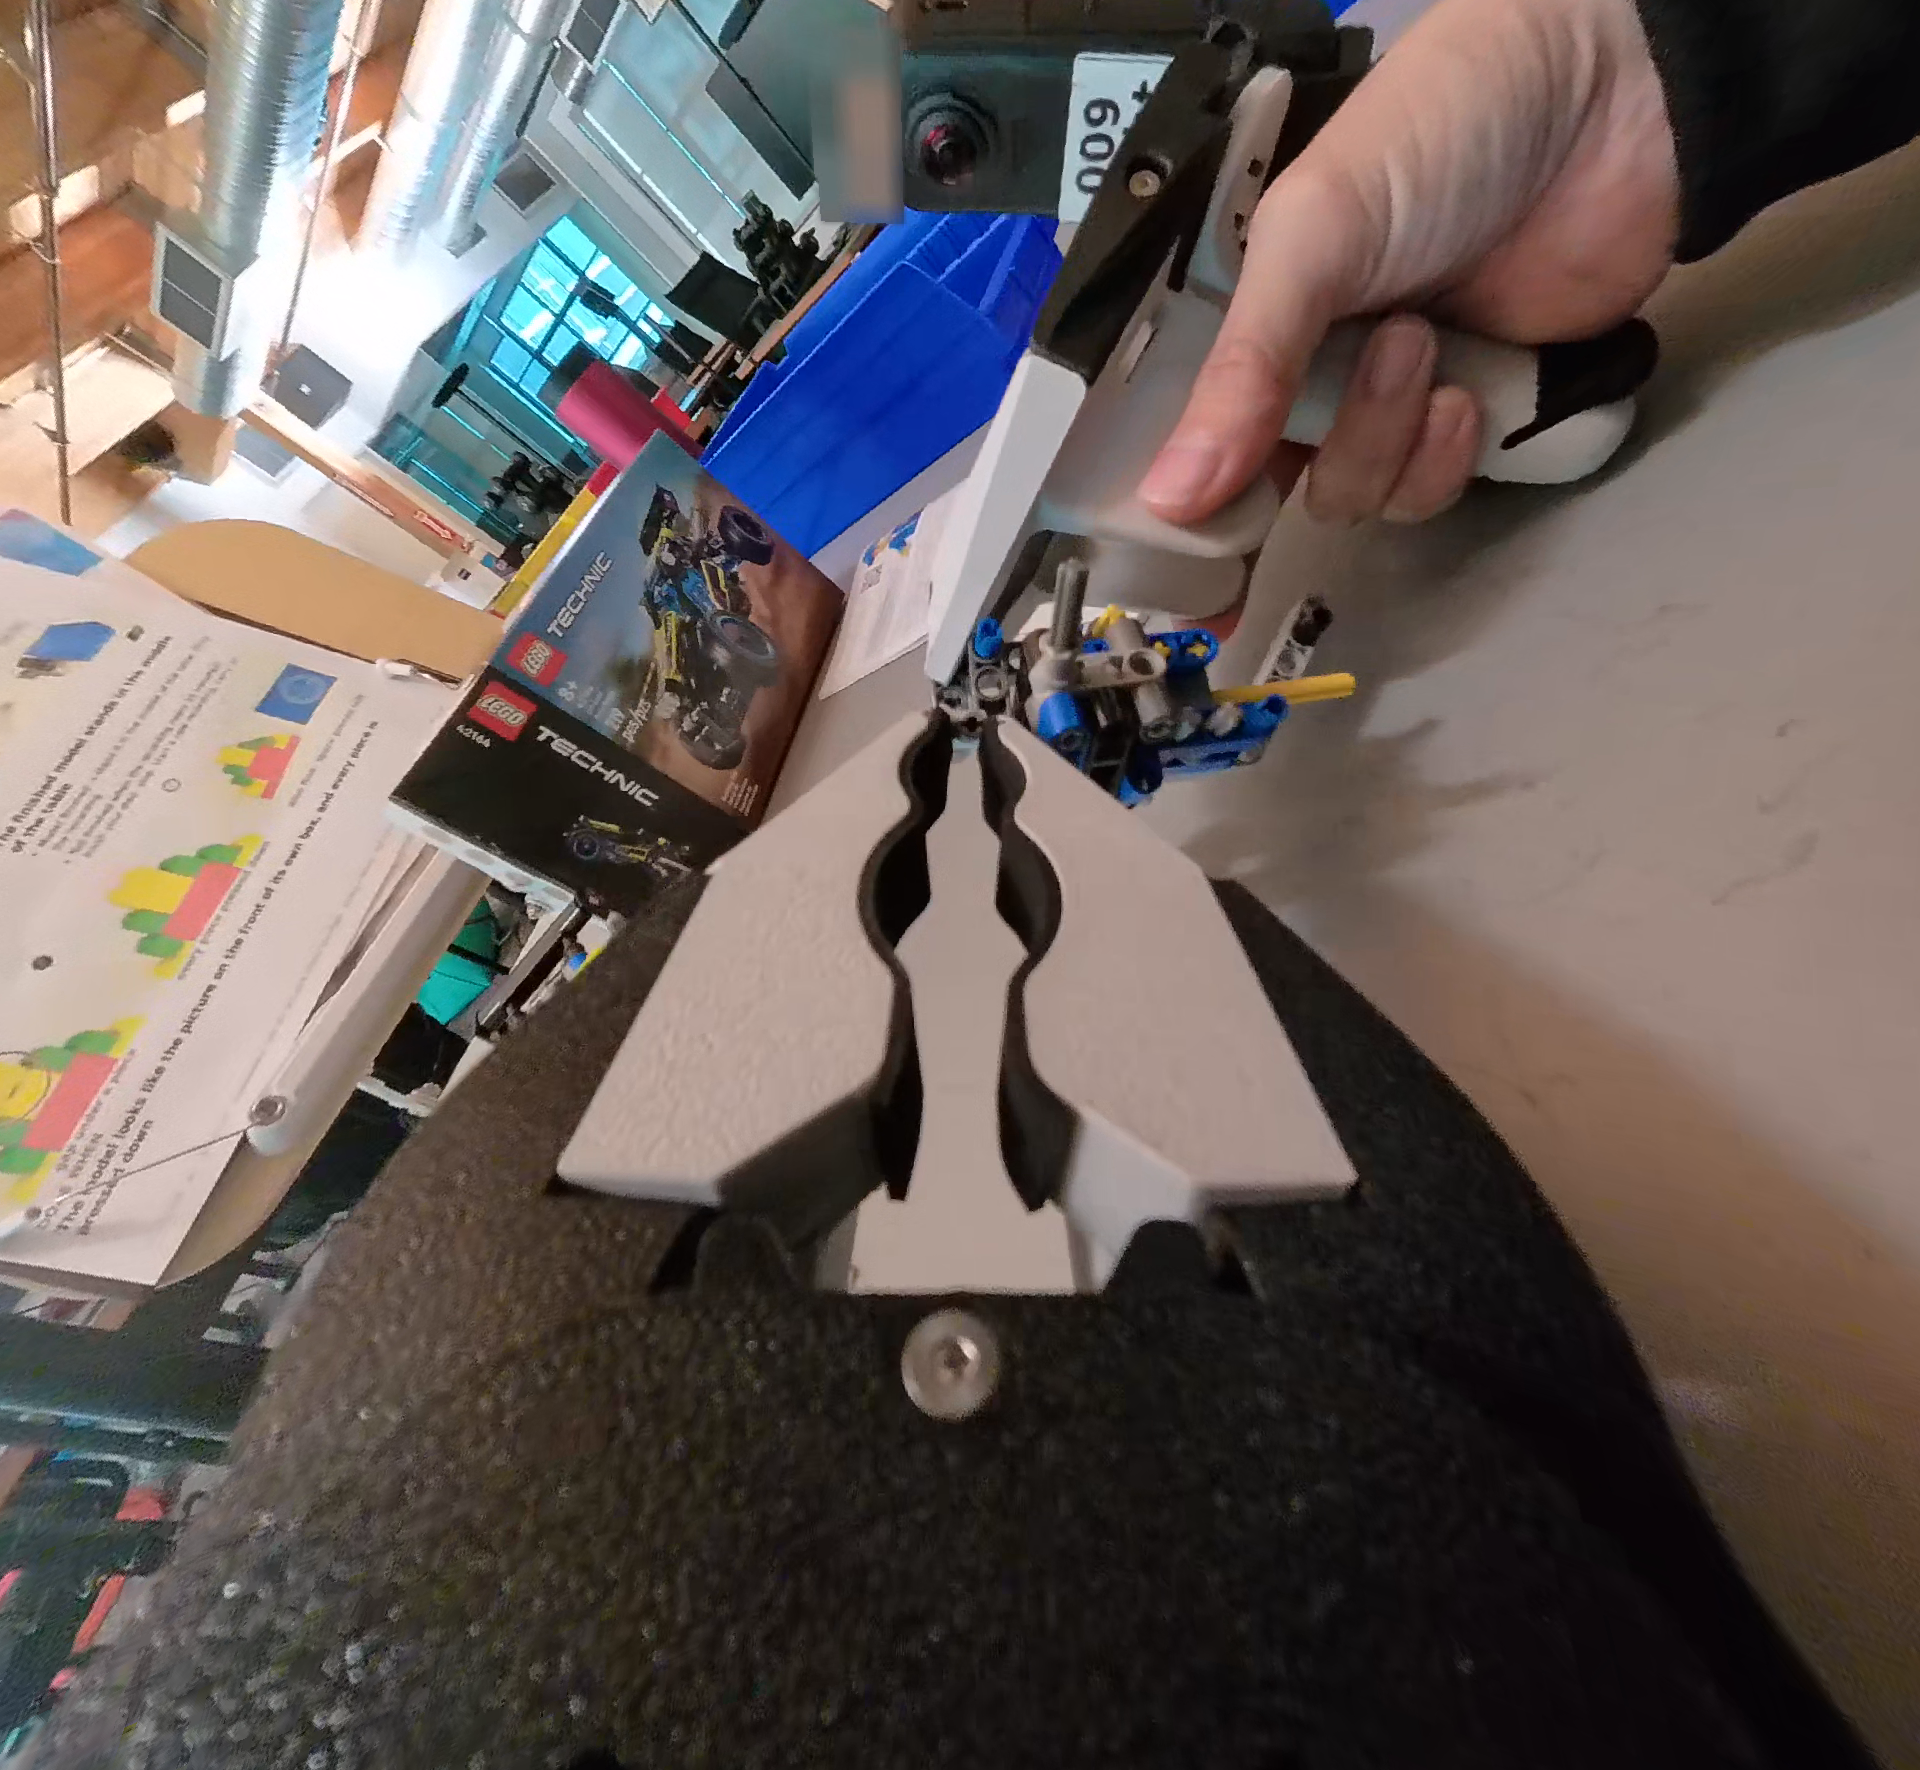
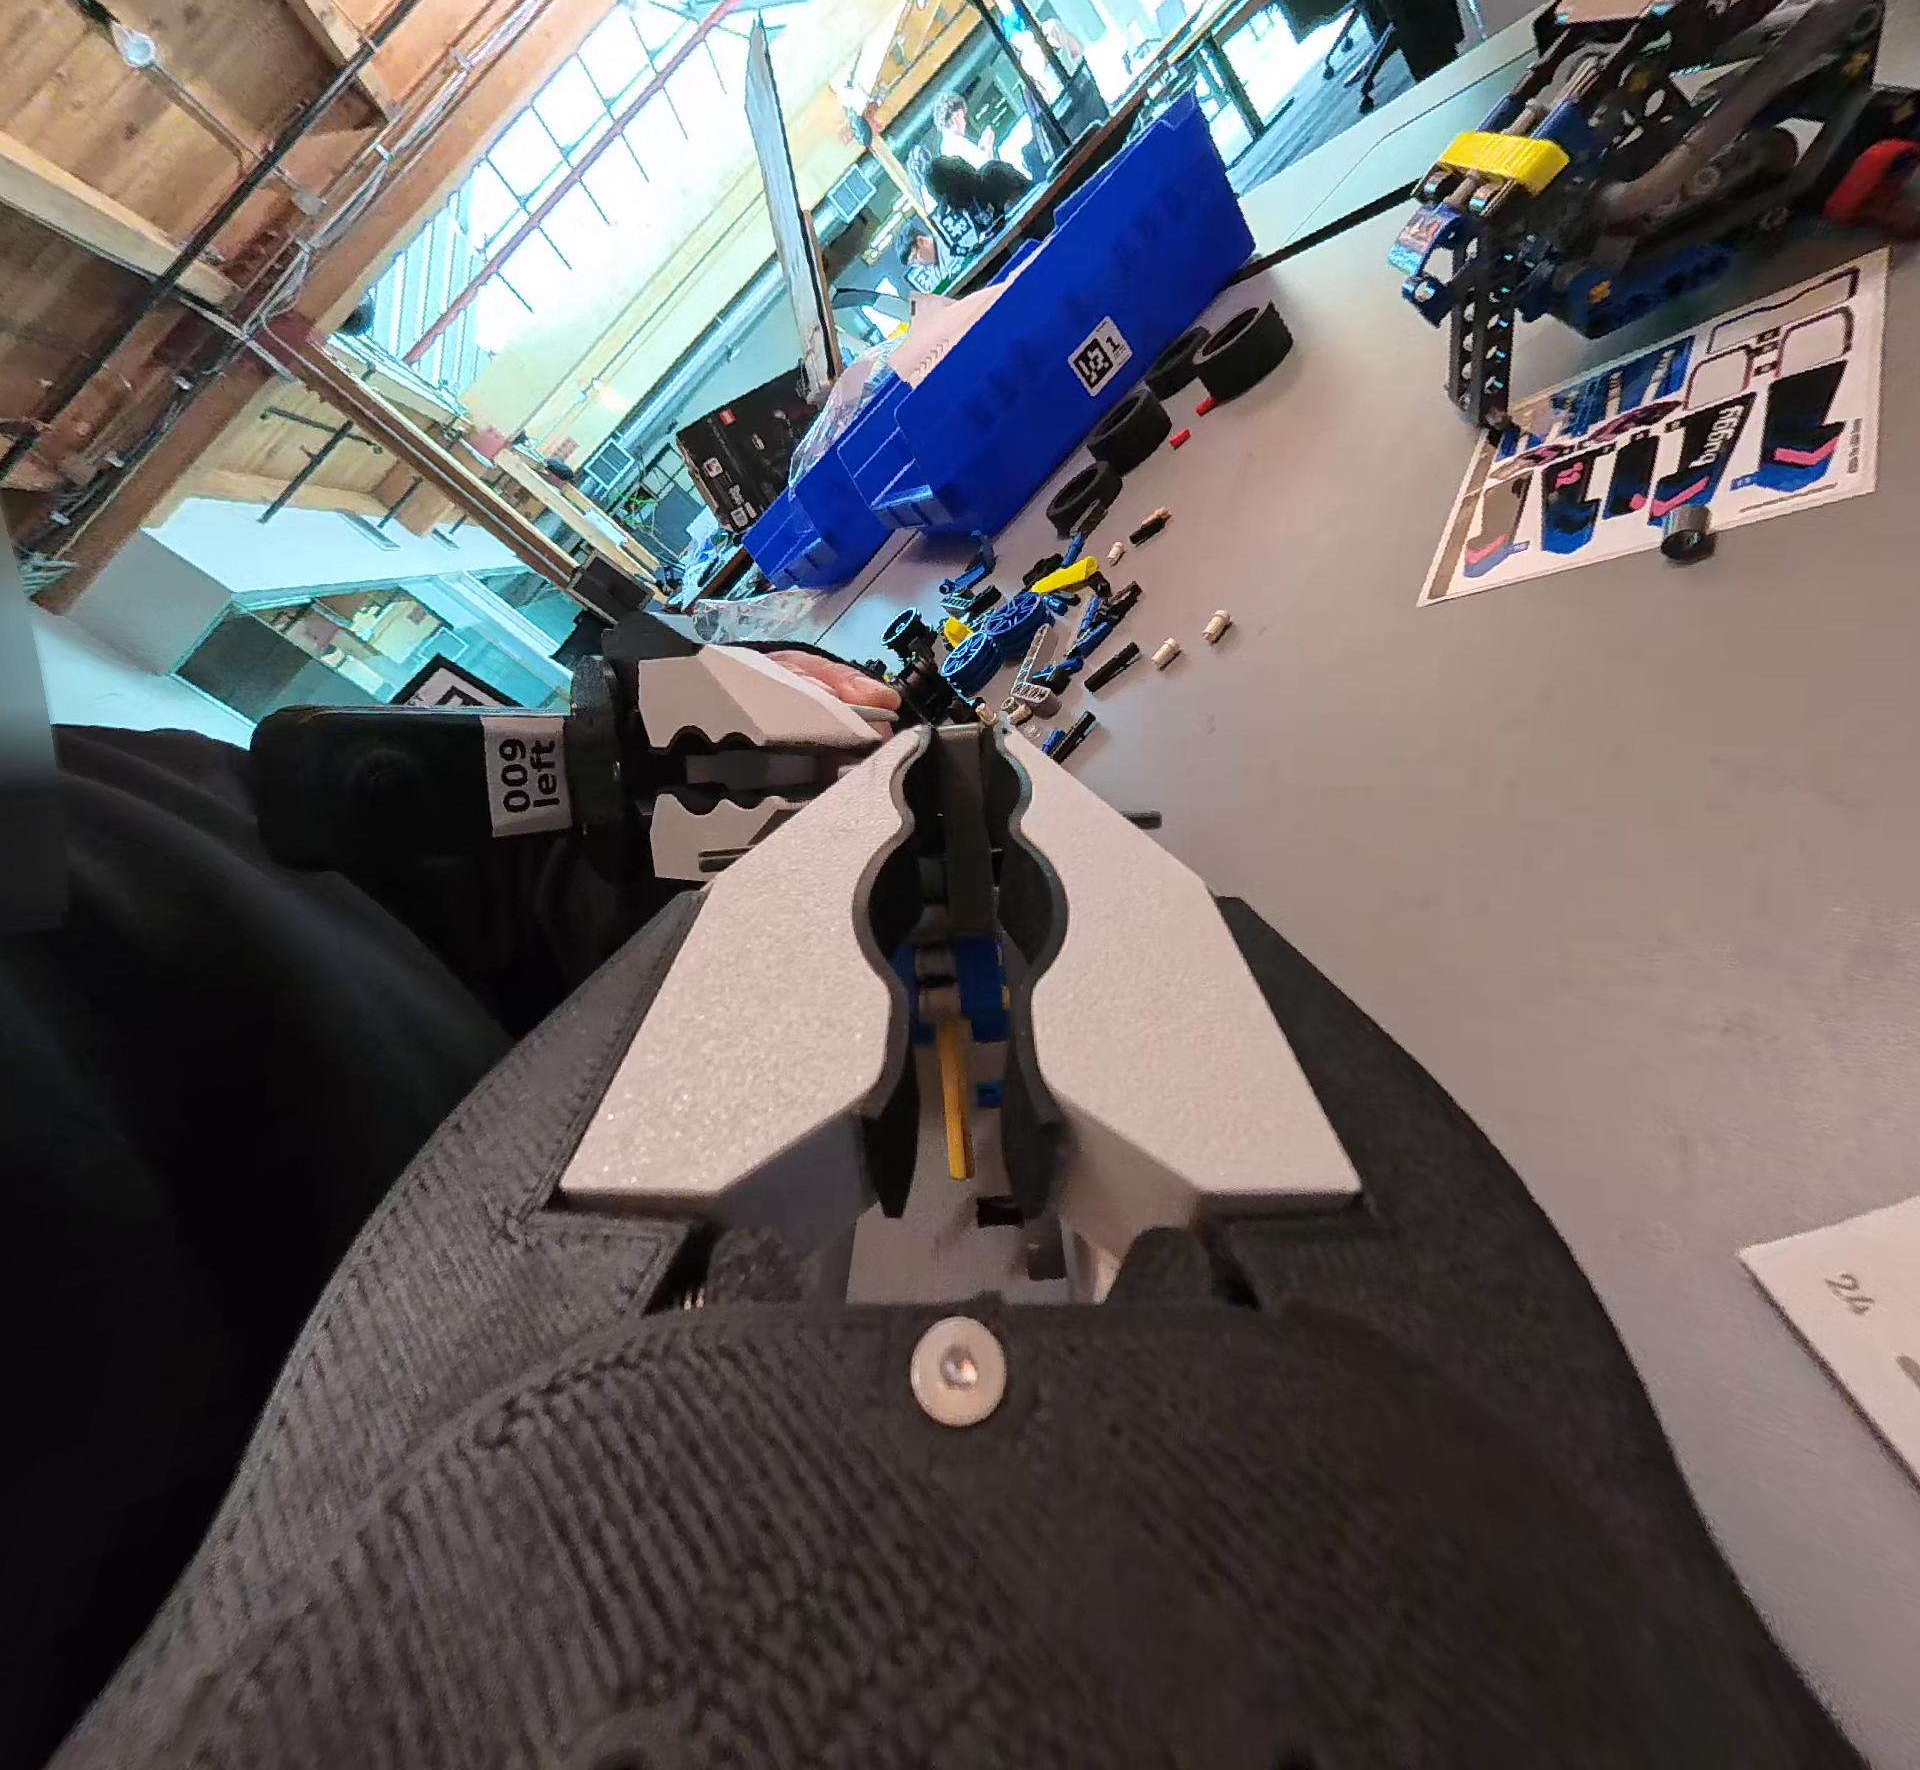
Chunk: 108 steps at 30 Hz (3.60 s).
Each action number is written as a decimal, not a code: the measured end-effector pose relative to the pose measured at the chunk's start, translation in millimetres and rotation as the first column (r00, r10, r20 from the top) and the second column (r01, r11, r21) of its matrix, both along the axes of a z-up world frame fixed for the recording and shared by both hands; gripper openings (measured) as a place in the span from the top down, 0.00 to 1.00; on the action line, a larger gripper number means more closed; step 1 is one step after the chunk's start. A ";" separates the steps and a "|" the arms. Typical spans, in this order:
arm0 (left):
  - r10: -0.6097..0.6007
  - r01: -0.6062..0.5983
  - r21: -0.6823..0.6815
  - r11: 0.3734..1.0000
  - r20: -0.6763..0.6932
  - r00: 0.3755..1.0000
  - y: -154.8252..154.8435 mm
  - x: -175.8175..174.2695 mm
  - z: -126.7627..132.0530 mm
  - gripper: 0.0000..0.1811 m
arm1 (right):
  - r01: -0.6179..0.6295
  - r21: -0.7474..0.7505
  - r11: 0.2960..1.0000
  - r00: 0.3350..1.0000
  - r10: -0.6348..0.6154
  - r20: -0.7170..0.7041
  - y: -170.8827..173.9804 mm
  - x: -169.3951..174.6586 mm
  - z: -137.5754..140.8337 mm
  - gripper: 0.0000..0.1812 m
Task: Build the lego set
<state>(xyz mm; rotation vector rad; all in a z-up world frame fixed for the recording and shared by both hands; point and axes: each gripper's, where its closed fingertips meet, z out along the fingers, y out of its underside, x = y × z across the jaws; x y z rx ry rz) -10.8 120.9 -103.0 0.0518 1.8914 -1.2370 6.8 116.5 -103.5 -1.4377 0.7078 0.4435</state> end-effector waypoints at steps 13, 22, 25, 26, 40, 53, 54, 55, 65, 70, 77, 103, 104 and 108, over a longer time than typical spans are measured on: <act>0.053 -0.057 0.061 0.996 0.075 0.996 1.5 0.0 0.2 0.98 | -0.001 0.008 1.000 1.000 0.001 -0.020 3.4 -2.3 -0.8 0.96; -0.072 0.056 0.103 0.993 0.159 0.985 2.1 -5.6 2.9 0.98 | -0.060 0.058 0.997 0.996 0.063 -0.069 2.8 -7.2 2.5 0.96; -0.084 0.074 0.075 0.994 0.141 0.986 2.5 -5.3 3.4 0.98 | -0.068 0.075 0.995 0.994 0.074 -0.086 2.3 -7.0 3.7 0.96; -0.087 0.078 0.069 0.995 0.143 0.986 2.5 -5.5 3.7 0.98 | -0.068 0.073 0.995 0.993 0.074 -0.089 2.5 -6.7 3.2 0.96; -0.067 0.060 -0.073 0.996 -0.090 0.994 4.4 1.1 -3.1 0.98 | -0.030 0.023 0.999 0.995 0.032 -0.090 4.2 -2.1 -3.8 0.96; -0.059 0.021 0.177 0.984 0.209 0.976 3.8 -2.0 -3.7 0.98 | -0.048 0.030 0.998 0.993 0.051 -0.106 4.7 -3.5 -3.6 0.96; -0.050 0.017 0.168 0.986 0.192 0.980 3.8 -1.8 -3.9 0.98 | -0.048 0.031 0.998 0.993 0.051 -0.103 4.8 -3.5 -3.3 0.96; -0.044 0.022 0.139 0.990 0.159 0.986 3.4 -2.1 -3.1 0.98 | -0.045 0.028 0.999 0.994 0.047 -0.102 4.9 -3.3 -3.6 0.96; -0.009 0.011 0.049 0.999 -0.033 0.999 4.4 2.2 -4.2 0.98 | -0.032 0.033 0.999 0.994 0.035 -0.105 4.1 -1.2 -3.2 0.96; 0.004 -0.003 0.106 0.994 -0.011 1.000 5.2 2.4 -6.0 0.98 | -0.043 0.034 0.998 0.991 0.047 -0.121 4.7 -1.8 -4.0 0.96; -0.032 0.024 0.130 0.991 0.061 0.998 4.4 -1.1 -7.4 0.98 | -0.060 0.032 0.998 0.992 0.063 -0.111 5.9 -4.8 -3.4 0.95; -0.056 0.056 -0.044 0.997 -0.013 0.998 3.7 0.0 0.3 0.98 | -0.095 0.084 0.992 0.986 0.106 -0.131 0.0 -6.6 2.4 0.95; -0.061 0.061 -0.041 0.997 -0.008 0.998 4.0 -0.1 0.3 0.98 | -0.099 0.084 0.992 0.985 0.109 -0.130 0.2 -7.2 2.5 0.95; -0.085 0.084 0.019 0.996 0.081 0.993 3.5 -3.0 1.5 0.98 | -0.116 0.090 0.989 0.983 0.127 -0.131 0.2 -9.5 3.3 0.95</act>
